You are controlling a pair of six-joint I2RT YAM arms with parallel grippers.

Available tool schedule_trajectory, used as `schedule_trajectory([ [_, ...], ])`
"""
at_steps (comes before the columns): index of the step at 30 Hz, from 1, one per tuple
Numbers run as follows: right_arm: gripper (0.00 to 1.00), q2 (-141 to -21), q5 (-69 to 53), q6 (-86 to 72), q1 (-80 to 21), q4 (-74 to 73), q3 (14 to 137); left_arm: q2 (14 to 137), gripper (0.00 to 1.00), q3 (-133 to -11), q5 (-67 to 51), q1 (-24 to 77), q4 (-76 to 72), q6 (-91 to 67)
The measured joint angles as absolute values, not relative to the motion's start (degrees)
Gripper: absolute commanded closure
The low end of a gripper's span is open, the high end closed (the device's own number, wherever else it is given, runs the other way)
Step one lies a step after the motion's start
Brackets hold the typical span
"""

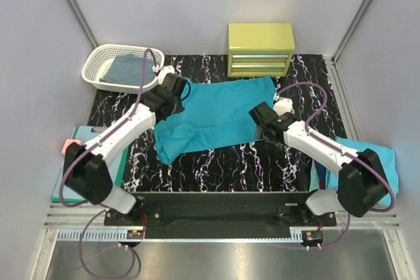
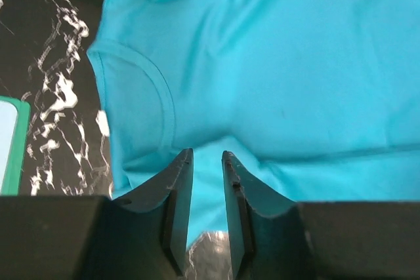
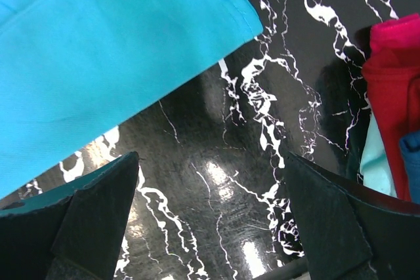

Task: Fold and stack the t-shirts
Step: Fold the tshirt

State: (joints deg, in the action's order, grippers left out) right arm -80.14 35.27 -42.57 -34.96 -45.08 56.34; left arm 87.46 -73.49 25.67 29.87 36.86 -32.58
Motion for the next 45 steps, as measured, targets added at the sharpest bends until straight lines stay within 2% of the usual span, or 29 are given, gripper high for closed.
schedule_trajectory([
  [4, 0.03, -79.92, 34.92, -43.2, -34.98, -45.25, 55.37, 82.56, 0.74, -66.57, 25.32, 34.13, 36.32, -34.94],
  [11, 0.03, -79.29, 34.85, -44.34, -35.09, -45.34, 55.35, 83.53, 0.78, -54.78, 22.96, 43.35, 37.76, -40.36],
  [24, 0.03, -79.35, 35.31, -45.93, -36.34, -46.15, 55.4, 92.64, 0.82, -53.49, 22.5, 39.29, 36.51, -40.84],
  [27, 0.04, -82.81, 36.4, -45.63, -36.34, -46.15, 57.36, 94.24, 0.82, -54.15, 22.52, 38.7, 36.56, -40.32],
  [30, 0.17, -88.88, 36.53, -45.23, -36.14, -45.43, 60.8, 94.89, 0.82, -54.85, 22.46, 38.33, 36.34, -39.92],
  [31, 0.33, -90.8, 36.45, -45.1, -36.05, -44.95, 61.78, 94.98, 0.82, -54.94, 22.44, 38.15, 36.29, -39.86],
  [34, 0.51, -95.39, 36.07, -44.77, -35.38, -43.62, 64.01, 94.98, 0.82, -54.94, 22.22, 37.76, 36.23, -39.44],
  [37, 0.62, -98.59, 35.9, -44.42, -34.39, -42.92, 66.02, 94.98, 0.83, -54.94, 22.02, 37.56, 36.16, -39.11],
  [38, 0.71, -99.5, 35.92, -44.34, -34.09, -42.78, 66.92, 94.98, 0.83, -54.94, 21.91, 37.52, 36.16, -39.03],
  [40, 0.78, -101.08, 35.97, -44.12, -33.63, -42.52, 68.71, 94.98, 0.83, -54.96, 21.78, 37.45, 36.16, -38.87],
  [41, 0.88, -101.73, 35.99, -44.01, -33.41, -42.24, 69.54, 94.98, 0.83, -54.98, 21.74, 37.43, 36.18, -38.83],
  [43, 0.97, -103.26, 35.94, -43.83, -32.77, -41.78, 71.31, 94.98, 0.83, -55.02, 21.63, 37.39, 36.23, -38.79],
  [45, 1.0, -105.01, 35.83, -43.77, -31.75, -41.3, 72.64, 94.98, 0.83, -55.05, 21.58, 37.39, 36.27, -38.61],
])
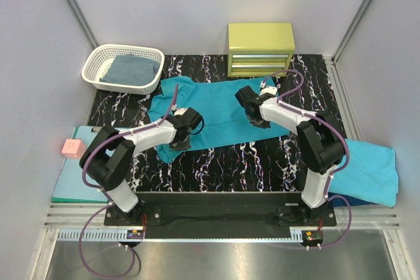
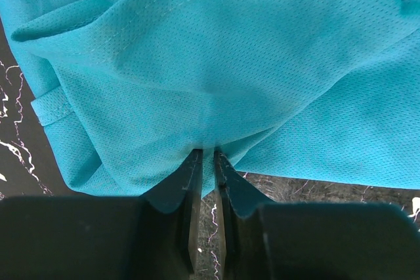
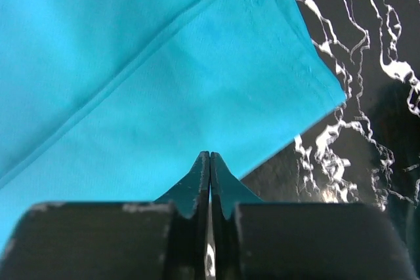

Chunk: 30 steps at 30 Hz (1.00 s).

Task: Fold and stack the t-shirts
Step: Fold the tshirt

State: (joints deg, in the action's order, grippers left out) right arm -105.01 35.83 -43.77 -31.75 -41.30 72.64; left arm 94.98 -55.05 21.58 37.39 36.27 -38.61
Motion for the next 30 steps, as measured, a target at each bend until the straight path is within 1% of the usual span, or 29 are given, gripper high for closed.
schedule_trajectory([
  [5, 1.0, -109.51, 34.65, -43.9, -29.08, -40.75, 73.6, 95.0, 0.84, -55.42, 21.37, 37.34, 36.75, -37.98],
  [13, 1.0, -110.34, 32.08, -44.51, -28.75, -40.45, 71.75, 95.42, 0.86, -57.95, 20.64, 37.21, 40.99, -37.32],
  [24, 1.0, -105.91, 29.54, -47.24, -29.89, -38.46, 66.02, 95.42, 0.9, -58.41, 16.43, 37.17, 46.7, -37.32],
  [30, 1.0, -102.94, 27.73, -48.75, -31.46, -38.09, 62.61, 93.6, 0.9, -55.92, 14.46, 37.58, 48.62, -37.58],
])
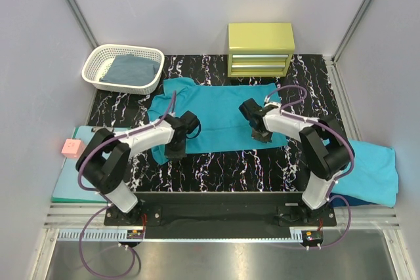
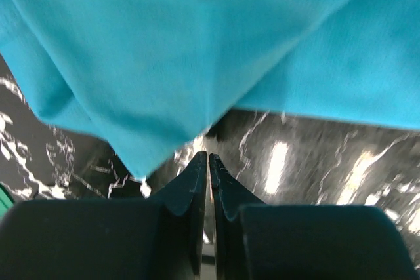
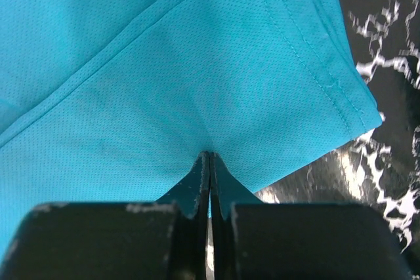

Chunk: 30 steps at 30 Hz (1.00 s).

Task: Fold and stack the t-shirts
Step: Fold the tshirt

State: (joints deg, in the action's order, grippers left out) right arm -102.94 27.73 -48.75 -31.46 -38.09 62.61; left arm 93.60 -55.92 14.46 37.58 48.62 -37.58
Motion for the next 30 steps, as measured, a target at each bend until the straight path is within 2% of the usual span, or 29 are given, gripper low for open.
schedule_trajectory([
  [16, 1.0, -92.88, 22.15, -55.79, -37.85, -40.64, 52.23, 82.89, 0.91, -47.18, 10.63, 46.37, 52.73, -43.9],
  [18, 1.0, -91.85, 21.52, -56.51, -38.02, -41.52, 51.33, 81.01, 0.86, -47.09, 10.72, 48.01, 53.58, -45.15],
  [19, 1.0, -91.59, 21.43, -56.69, -38.09, -42.06, 51.18, 80.16, 0.77, -47.11, 10.92, 48.42, 53.69, -45.43],
  [21, 1.0, -91.33, 21.45, -56.71, -38.15, -42.94, 51.18, 77.32, 0.68, -47.62, 12.69, 48.97, 54.43, -46.24],
  [25, 0.98, -91.31, 21.78, -56.38, -38.15, -45.65, 53.23, 75.2, 0.67, -52.77, 16.03, 46.04, 55.46, -45.25],
  [30, 0.95, -91.9, 22.0, -55.88, -38.15, -46.72, 58.65, 82.17, 0.71, -61.8, 17.72, 36.91, 52.82, -41.12],
])
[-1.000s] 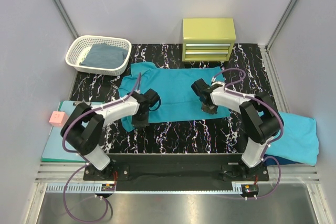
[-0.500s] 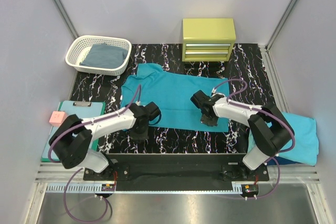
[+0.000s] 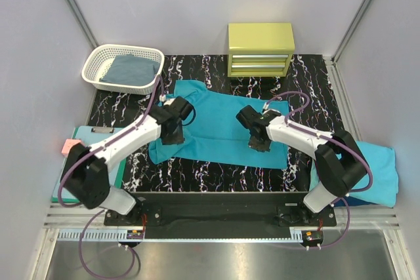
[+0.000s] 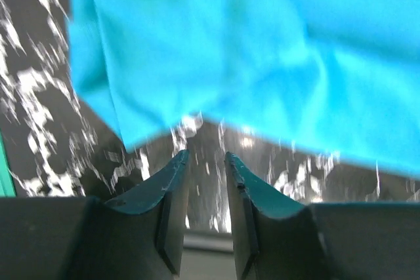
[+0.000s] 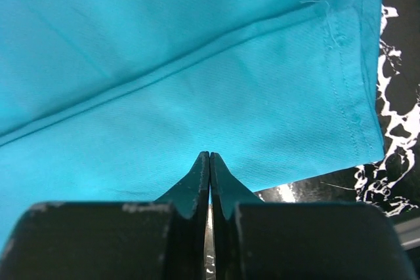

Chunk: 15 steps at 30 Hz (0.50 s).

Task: Fold and stack the t-shirts
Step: Fold the tshirt

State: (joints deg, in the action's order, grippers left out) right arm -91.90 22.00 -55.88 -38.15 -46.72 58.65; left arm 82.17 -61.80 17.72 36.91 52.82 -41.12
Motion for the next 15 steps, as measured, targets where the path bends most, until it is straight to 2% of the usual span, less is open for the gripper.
schedule_trajectory([
  [15, 0.93, -93.47, 24.56, -54.81, -38.2, -48.03, 59.86, 95.88, 0.8, -62.08, 16.36, 28.05, 45.25, -34.04],
])
